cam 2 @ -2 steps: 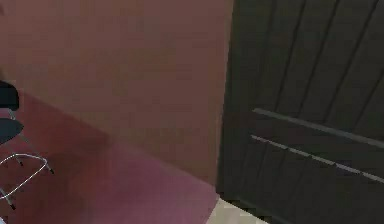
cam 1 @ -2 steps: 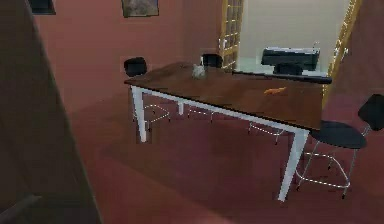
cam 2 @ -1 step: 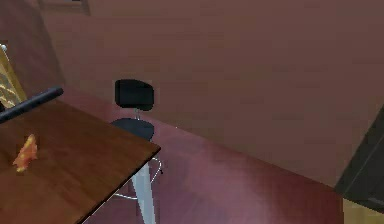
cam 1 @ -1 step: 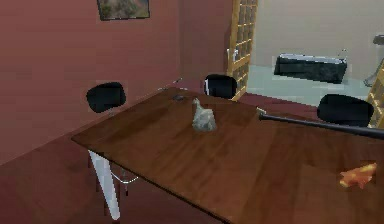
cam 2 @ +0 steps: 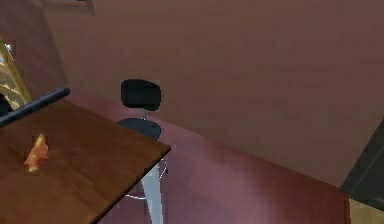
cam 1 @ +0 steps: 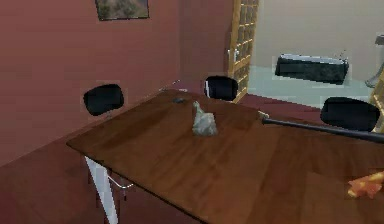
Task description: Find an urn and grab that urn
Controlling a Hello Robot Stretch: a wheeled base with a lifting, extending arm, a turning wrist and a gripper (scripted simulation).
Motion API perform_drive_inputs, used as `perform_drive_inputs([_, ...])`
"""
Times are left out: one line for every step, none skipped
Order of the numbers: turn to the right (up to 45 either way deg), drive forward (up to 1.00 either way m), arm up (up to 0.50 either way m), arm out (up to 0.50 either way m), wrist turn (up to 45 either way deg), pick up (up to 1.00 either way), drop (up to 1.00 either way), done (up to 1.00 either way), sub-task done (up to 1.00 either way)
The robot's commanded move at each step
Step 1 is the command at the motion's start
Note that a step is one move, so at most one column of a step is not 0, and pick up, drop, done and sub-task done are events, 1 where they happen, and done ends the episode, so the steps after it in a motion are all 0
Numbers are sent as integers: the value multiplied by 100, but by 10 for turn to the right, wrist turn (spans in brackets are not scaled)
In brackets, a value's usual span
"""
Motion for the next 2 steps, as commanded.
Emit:
perform_drive_inputs([-450,0,0,0,0,0,0,0,0])
perform_drive_inputs([-390,0,0,0,0,0,0,0,0])
